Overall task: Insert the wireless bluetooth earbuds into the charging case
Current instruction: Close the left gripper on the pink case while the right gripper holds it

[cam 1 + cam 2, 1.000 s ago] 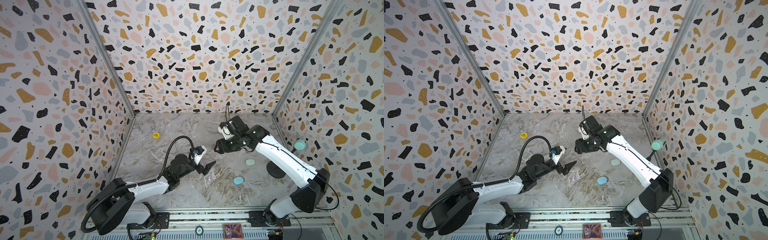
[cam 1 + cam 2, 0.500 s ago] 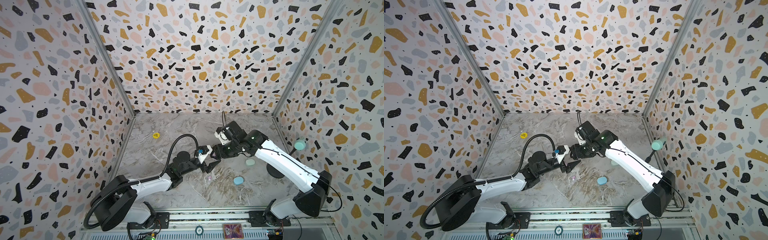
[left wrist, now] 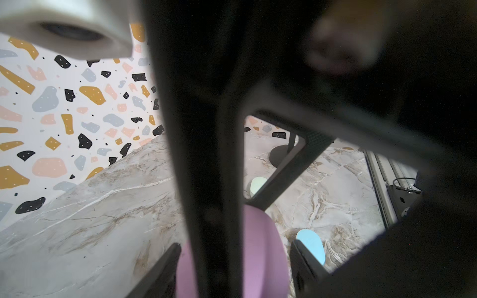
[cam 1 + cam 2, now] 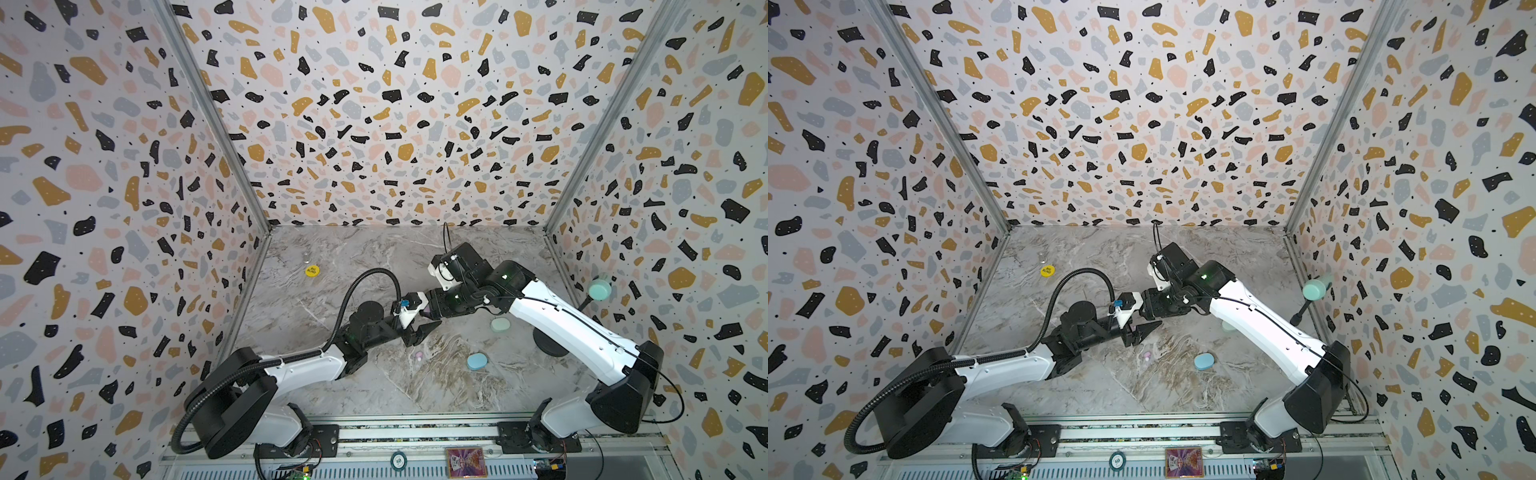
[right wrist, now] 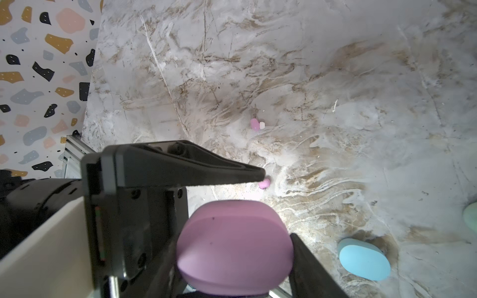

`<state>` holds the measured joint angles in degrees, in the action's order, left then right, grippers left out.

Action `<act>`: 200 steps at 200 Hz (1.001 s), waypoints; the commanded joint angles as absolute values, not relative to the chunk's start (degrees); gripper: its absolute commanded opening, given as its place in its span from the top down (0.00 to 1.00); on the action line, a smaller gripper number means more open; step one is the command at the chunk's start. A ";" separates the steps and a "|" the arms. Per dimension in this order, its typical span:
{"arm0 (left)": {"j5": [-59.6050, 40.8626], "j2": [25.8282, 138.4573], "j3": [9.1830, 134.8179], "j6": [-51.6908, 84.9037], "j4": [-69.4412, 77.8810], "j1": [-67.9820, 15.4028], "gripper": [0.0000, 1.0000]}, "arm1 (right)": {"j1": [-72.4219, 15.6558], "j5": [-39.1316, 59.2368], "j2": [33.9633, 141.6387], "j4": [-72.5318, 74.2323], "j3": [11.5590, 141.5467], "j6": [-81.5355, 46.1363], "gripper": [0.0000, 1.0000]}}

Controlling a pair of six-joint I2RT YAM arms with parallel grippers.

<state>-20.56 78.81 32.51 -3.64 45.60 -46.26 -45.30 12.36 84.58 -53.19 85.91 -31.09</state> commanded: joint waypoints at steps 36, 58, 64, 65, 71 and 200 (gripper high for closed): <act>-20.39 78.15 33.77 -3.76 48.39 -46.50 0.41 | -45.66 12.27 82.67 -53.26 88.19 -31.82 0.42; -20.70 78.51 34.01 -3.66 48.12 -46.51 0.46 | -45.63 12.16 82.64 -53.31 88.56 -31.90 0.42; -20.68 78.62 34.00 -3.59 48.16 -46.49 0.46 | -45.69 12.21 82.62 -53.27 88.57 -31.95 0.42; -20.71 78.64 34.01 -3.55 48.21 -46.49 0.46 | -45.65 12.21 82.66 -53.26 88.54 -31.97 0.42; -20.76 78.66 34.01 -3.54 48.28 -46.54 0.47 | -45.62 12.28 82.64 -53.31 88.59 -32.01 0.42; -20.74 77.90 33.95 -3.08 49.05 -46.49 0.59 | -45.75 13.01 82.28 -53.24 87.65 -32.43 0.41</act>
